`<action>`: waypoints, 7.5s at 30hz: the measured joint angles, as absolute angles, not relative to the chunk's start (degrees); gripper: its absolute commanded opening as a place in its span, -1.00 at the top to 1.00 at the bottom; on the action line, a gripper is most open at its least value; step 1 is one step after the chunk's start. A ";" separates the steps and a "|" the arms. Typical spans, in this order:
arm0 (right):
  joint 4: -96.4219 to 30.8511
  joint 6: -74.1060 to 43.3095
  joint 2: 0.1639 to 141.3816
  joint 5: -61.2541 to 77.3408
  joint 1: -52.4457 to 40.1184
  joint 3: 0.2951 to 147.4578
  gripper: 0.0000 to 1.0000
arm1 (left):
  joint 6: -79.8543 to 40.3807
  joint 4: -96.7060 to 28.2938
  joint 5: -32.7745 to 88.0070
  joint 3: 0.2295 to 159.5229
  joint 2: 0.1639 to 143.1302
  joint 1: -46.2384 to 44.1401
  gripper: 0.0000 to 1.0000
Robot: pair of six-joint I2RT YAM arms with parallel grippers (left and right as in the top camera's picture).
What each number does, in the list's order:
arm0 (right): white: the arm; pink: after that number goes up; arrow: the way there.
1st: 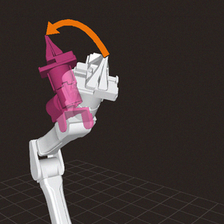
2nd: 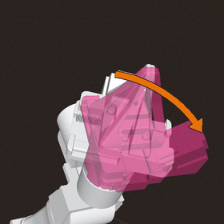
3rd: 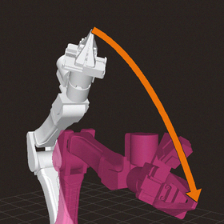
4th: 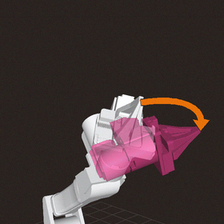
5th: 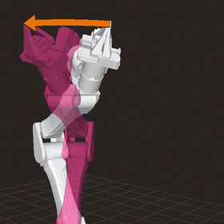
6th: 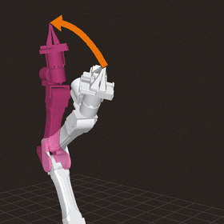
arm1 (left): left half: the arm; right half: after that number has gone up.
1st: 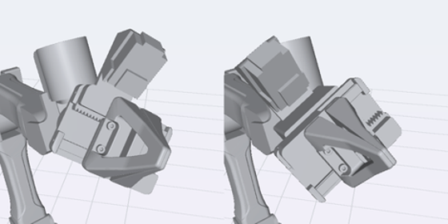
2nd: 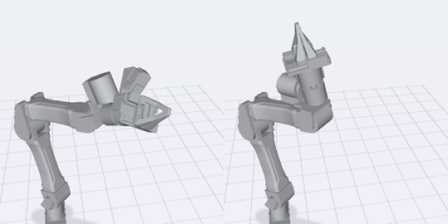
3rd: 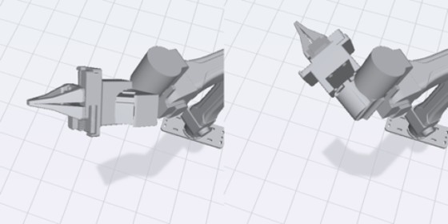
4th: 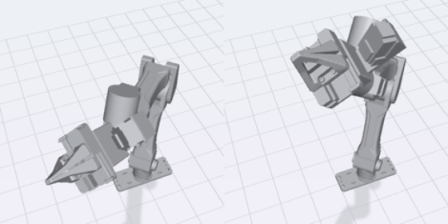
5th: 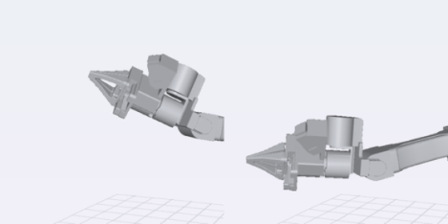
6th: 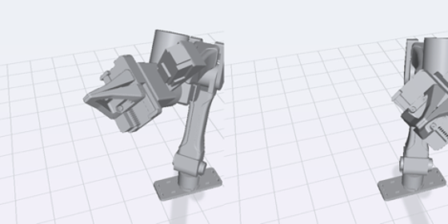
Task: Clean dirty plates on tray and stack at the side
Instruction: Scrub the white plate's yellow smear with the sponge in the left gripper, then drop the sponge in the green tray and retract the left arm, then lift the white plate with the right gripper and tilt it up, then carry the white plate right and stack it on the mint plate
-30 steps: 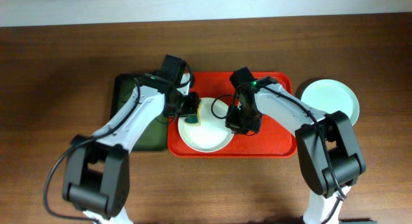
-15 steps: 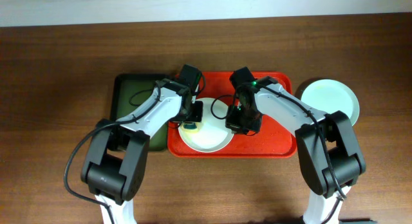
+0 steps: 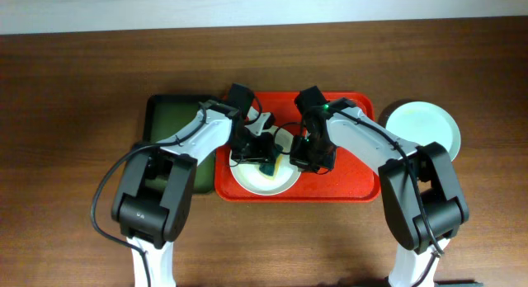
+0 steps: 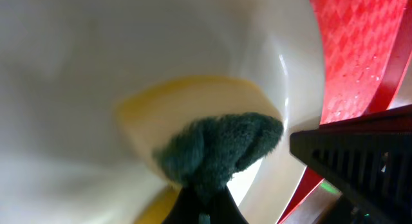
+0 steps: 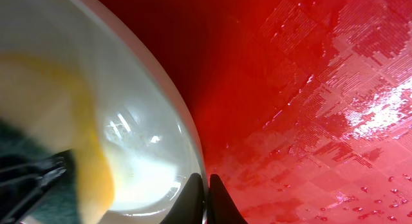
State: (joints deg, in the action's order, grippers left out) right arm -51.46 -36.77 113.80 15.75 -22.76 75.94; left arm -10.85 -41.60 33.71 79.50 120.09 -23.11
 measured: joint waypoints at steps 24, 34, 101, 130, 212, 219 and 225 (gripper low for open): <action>-51.42 -36.77 113.78 15.27 -22.76 75.94 0.92 | -11.81 -44.60 20.29 78.19 116.18 -26.46 1.00; -51.37 -35.99 113.80 15.22 -22.76 75.94 0.91 | -11.25 -53.67 5.21 82.63 96.92 -11.46 1.00; -48.99 -40.49 115.55 -16.27 -46.63 103.31 0.92 | -14.63 -55.07 -0.19 89.95 98.15 12.10 -0.99; -41.89 -16.40 109.78 -69.25 -68.31 103.33 0.92 | -14.63 -55.07 -0.19 89.95 98.15 12.10 -0.99; -75.18 -29.98 110.96 -5.54 27.27 93.14 -0.30 | -14.63 -55.07 -0.16 89.95 98.15 12.10 -0.99; -77.38 -27.09 110.96 -2.85 27.16 86.91 -0.47 | -14.63 -55.00 -0.19 89.95 98.15 12.10 -0.99; -79.48 -12.97 110.96 10.11 18.04 81.19 -0.58 | -14.63 -55.05 -0.19 89.95 98.15 12.10 -0.99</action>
State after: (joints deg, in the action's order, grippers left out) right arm -79.48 -12.97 110.96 10.11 18.04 81.19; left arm -14.63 -55.05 -0.19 89.95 98.15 12.10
